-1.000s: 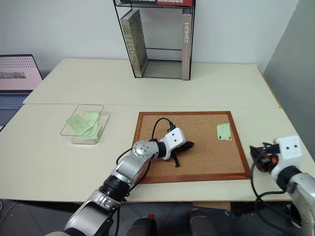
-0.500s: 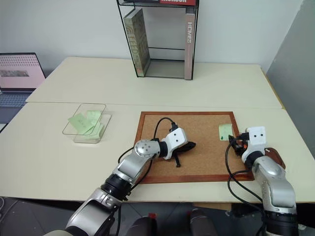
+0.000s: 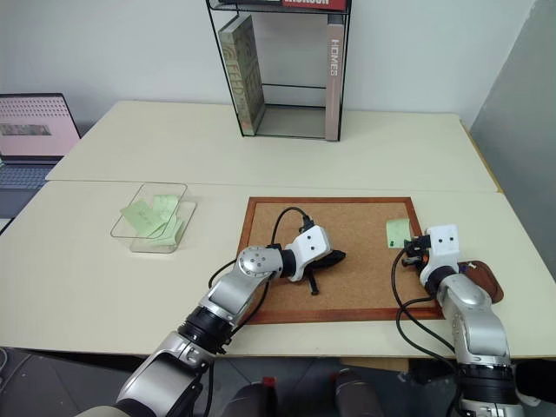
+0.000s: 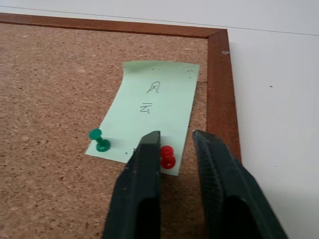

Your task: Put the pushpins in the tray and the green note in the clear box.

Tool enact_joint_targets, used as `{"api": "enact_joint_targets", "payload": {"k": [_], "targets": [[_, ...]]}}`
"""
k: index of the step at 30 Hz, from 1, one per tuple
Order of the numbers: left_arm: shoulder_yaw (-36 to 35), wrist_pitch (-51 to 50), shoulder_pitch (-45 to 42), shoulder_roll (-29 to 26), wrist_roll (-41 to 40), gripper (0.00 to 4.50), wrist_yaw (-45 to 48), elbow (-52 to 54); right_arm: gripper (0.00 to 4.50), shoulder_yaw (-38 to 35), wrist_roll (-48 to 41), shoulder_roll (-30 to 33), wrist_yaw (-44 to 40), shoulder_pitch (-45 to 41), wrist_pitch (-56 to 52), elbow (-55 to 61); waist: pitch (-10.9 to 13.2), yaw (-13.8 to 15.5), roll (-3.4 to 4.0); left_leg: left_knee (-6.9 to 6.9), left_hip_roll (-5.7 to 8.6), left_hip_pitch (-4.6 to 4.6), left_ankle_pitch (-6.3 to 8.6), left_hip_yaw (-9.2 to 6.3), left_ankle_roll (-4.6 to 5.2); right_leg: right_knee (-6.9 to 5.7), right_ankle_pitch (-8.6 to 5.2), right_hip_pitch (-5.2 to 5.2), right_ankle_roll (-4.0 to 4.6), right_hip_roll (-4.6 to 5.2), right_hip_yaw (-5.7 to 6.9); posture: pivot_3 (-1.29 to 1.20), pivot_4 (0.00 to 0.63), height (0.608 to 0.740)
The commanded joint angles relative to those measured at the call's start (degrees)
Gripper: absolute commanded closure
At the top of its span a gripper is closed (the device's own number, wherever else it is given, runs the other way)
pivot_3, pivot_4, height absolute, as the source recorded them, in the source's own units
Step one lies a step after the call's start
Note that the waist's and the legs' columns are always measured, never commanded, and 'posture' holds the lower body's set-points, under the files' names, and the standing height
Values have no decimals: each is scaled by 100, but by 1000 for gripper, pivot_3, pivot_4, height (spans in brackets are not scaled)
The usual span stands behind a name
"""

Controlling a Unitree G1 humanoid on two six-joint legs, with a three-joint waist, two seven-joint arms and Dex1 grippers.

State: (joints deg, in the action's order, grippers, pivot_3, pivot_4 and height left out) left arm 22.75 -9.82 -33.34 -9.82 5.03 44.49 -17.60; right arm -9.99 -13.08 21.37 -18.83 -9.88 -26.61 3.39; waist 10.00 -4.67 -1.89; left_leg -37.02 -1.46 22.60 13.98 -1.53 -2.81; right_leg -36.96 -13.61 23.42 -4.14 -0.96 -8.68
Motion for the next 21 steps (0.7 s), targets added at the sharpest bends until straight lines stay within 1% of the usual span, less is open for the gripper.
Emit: {"api": "enact_joint_targets", "payload": {"k": [1, 2, 10, 14, 21], "targets": [[97, -65, -36, 4, 87, 4500, 24, -12, 4410, -54, -22, -9, -9, 2, 181, 213, 0, 0, 0, 0, 0, 0, 0, 0, 0, 0, 0, 0, 0, 0, 0, 0, 150, 740], [97, -70, -34, -1, 87, 4500, 27, -5, 4462, -48, -19, -15, -8, 10, 196, 228, 0, 0, 0, 0, 0, 0, 0, 0, 0, 0, 0, 0, 0, 0, 0, 0, 150, 740], [114, -92, -35, -21, 108, 4500, 33, 4, 4462, -87, -68, -70, 31, 113, 322, 639, 0, 2, 1, 2, 0, 1, 0, -1, 0, 1, 1, 0, -2, 0, 1, 0, 150, 740], [124, -93, -34, -24, 118, 4500, 36, -9, 4462, -135, -181, -163, 111, 157, 193, 958, 1, -7, 2, 3, 0, 3, 0, -2, 0, 0, 1, 3, -3, 0, 2, 0, 150, 740], [143, -91, -45, -30, 127, 4500, 58, -27, 4462, -81, -245, -297, 254, 115, 49, 1186, 1, -9, 2, -1, 0, 2, 0, -1, 0, 0, -6, 1, 11, 0, 0, 0, 150, 740]]}}
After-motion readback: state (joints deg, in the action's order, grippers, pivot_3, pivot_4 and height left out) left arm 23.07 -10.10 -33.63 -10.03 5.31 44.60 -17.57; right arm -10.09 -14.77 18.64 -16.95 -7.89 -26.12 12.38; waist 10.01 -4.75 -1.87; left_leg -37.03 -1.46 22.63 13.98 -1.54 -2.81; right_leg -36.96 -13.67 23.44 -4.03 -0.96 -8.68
